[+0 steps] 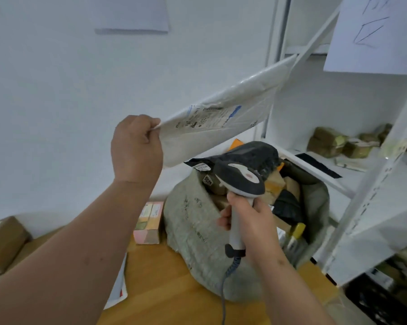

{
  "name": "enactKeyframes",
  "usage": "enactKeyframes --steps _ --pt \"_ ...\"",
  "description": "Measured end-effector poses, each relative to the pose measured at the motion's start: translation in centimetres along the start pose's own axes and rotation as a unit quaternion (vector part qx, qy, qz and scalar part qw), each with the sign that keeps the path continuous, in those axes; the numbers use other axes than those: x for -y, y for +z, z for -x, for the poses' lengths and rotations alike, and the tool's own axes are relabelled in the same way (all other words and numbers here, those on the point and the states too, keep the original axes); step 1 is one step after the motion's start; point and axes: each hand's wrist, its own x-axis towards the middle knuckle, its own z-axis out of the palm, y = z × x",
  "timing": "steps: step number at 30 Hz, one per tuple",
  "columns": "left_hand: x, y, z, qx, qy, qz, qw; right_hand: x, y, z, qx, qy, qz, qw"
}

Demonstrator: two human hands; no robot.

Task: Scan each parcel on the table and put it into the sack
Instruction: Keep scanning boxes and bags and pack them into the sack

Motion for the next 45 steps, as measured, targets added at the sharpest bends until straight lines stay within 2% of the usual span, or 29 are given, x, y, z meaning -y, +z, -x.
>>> enactKeyframes --steps 3,6,10,15,20,24,27,33,39,42,45 --pt "-1.9 4.7 0.1 0.045 0.095 -0.026 0.994 1.3 -2.8 -2.2 -0.024 -0.007 -0.003 1.0" --pt "-3.0 9.2 0.7 0.119 0.183 -0.069 0.973 2.7 -5.9 -4.2 -0.032 -0.007 -0.005 0.999" --pt "-4.7 12.5 1.6 0.236 0.143 -0.207 0.939 3.5 -9.0 -6.9 -0.056 -0.01 0.01 0.998" --pt "-6.8 14.6 1.5 0.348 0.112 -0.322 0.873 3.5 -12.3 -10.1 -0.09 -0.009 -0.007 0.996" --pt "-9.3 17.7 2.6 0.398 0.156 -0.33 0.842 2.5 -15.5 -13.2 -0.145 0.024 -0.043 0.988" --pt "-9.5 19.9 3.5 0.474 0.158 -0.343 0.795 1.0 -18.2 -15.5 -0.212 0.064 -0.045 0.974" --pt "-9.3 21.1 4.4 0.522 0.146 -0.345 0.766 -0.8 -20.4 -16.8 -0.249 0.076 0.018 0.965" --pt "-10.1 23.0 5.4 0.563 0.127 -0.346 0.74 -5.4 -23.3 -19.6 -0.232 0.167 0.136 0.949" --pt "-9.8 24.1 5.3 0.565 0.094 -0.346 0.743 -3.7 -23.0 -20.5 -0.208 0.219 0.061 0.951" --pt "-9.2 24.4 5.6 0.589 0.109 -0.368 0.712 -3.6 -22.9 -21.4 -0.21 0.204 0.067 0.954" --pt "-8.8 24.7 5.4 0.591 0.112 -0.388 0.698 -3.8 -23.0 -21.9 -0.208 0.21 0.081 0.952"
